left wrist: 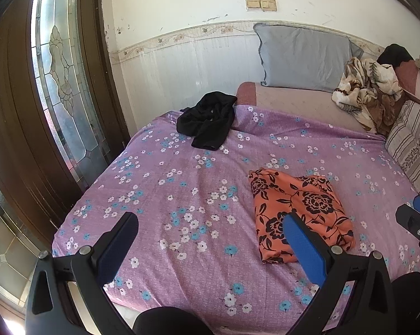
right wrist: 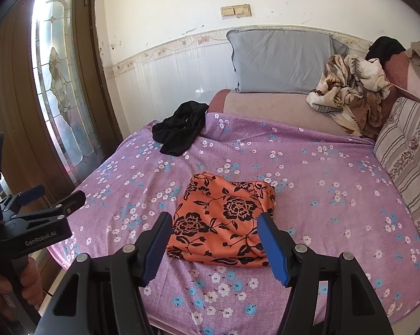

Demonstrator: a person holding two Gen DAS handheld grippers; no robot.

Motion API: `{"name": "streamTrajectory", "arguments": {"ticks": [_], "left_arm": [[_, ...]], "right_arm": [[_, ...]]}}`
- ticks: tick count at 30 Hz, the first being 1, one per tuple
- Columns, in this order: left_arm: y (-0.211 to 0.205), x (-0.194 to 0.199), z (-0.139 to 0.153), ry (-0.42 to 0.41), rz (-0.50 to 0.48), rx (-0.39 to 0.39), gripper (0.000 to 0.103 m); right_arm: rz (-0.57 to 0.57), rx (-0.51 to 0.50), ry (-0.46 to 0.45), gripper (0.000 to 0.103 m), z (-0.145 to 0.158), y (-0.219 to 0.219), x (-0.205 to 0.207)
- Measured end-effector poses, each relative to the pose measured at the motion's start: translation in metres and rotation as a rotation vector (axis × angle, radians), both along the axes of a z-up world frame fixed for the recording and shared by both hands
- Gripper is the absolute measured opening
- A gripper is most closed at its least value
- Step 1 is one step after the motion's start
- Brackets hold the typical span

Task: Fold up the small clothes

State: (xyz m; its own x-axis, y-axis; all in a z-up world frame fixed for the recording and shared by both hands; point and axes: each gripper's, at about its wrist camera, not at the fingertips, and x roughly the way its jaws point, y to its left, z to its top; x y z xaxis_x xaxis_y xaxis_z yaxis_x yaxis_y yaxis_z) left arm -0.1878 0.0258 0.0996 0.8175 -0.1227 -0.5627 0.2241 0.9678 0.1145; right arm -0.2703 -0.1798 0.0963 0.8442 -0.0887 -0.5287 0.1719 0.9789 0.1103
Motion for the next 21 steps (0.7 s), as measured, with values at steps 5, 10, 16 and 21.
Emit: {"name": "streamTrajectory", "arguments": {"ticks": [5, 10, 16, 21], "left_arm": [[-0.002, 0.007, -0.005, 0.016, -0.001, -0.008, 0.103], [-0.001, 0.013, -0.008, 0.030, 0.009, -0.013, 0.103], [0.002, 0.019, -0.011, 0.032, 0.014, -0.017, 0.103], [0.005, 0.023, -0.017, 0.043, 0.014, -0.019, 0.103]], "right_arm": [[0.000, -0.009, 0.002, 0.067, 0.000, -0.003, 0.008], [-0.002, -0.018, -0.010, 0.067, 0.005, -0.005, 0.015], [0.002, -0.024, -0.007, 0.067, 0.006, -0.001, 0.025], [0.007, -0.012, 0.025, 0.067, -0.007, 0.004, 0.032]]}}
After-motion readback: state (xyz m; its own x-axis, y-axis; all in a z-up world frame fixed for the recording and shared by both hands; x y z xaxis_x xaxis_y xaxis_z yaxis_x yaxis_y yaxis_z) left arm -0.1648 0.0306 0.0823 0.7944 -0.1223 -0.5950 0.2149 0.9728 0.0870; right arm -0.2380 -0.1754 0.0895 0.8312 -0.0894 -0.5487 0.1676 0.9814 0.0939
